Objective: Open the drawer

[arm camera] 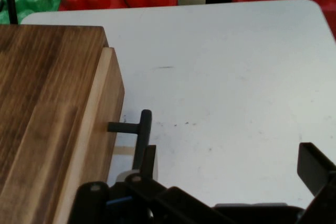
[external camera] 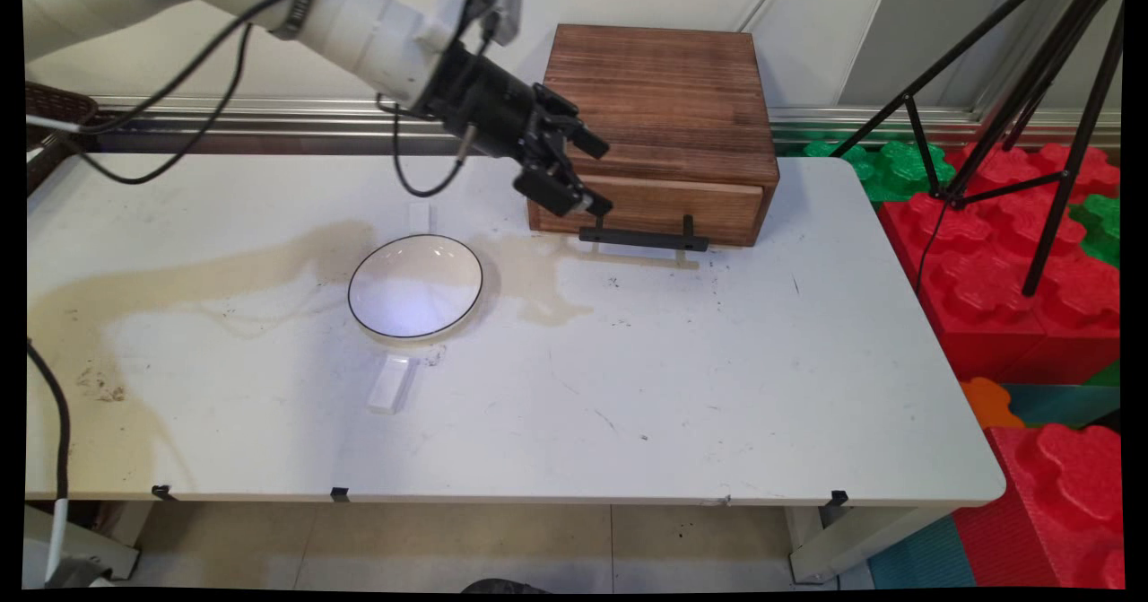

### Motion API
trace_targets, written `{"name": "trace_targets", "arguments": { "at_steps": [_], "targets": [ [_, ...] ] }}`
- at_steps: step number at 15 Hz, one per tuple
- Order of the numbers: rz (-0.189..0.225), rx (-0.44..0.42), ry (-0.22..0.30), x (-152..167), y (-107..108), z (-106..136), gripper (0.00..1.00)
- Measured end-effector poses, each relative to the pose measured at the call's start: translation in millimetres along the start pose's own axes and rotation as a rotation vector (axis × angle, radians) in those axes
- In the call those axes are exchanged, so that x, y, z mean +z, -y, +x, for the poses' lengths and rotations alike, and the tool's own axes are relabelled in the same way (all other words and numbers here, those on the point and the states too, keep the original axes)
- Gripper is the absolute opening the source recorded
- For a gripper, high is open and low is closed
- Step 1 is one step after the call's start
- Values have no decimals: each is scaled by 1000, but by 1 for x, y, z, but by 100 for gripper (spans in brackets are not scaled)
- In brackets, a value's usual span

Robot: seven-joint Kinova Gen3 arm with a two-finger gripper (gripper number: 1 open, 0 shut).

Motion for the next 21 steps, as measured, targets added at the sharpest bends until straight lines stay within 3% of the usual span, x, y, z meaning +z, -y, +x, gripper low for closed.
{"name": "trace_targets", "arguments": {
  "at_steps": [12,21],
  "targets": [
    [-2,51,144,96,24,-1,100],
    [-1,128,215,141,32,-5,100]
  ]
}}
